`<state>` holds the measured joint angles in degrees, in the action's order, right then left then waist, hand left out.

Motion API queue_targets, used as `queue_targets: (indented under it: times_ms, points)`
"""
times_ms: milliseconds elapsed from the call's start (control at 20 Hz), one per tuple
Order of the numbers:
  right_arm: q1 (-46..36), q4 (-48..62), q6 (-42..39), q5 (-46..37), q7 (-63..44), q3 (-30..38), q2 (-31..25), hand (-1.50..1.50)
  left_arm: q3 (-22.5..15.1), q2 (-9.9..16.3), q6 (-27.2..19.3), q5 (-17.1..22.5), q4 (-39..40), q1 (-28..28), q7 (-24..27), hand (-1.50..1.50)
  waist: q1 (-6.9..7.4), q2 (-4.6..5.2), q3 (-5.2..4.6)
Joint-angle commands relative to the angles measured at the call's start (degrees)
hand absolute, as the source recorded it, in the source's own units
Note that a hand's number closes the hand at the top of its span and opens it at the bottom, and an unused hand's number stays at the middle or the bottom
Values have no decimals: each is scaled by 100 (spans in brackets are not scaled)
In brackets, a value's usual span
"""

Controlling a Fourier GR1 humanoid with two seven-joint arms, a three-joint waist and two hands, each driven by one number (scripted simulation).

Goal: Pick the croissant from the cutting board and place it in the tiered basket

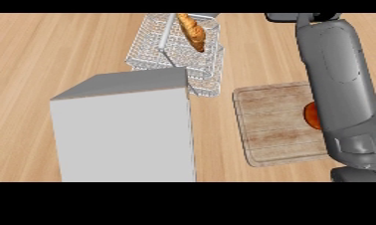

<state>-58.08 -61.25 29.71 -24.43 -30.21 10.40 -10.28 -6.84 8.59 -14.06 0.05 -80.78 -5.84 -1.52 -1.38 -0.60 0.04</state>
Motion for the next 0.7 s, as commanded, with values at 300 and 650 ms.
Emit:
queue_targets:
  times_ms: [300, 650]
  points:
    - [2428, -2674, -1815, 1555, -357, 1191, -1630, -150, 71, -42, -46, 17, -35, -270, 77, 0, -199, -25, 4]
    - [3840, -3216, -3515, 3357, -24, 2724, -2493, -150, 27, -110, 25, -38, 146, -164, 224, 0, -55, 23, 1]
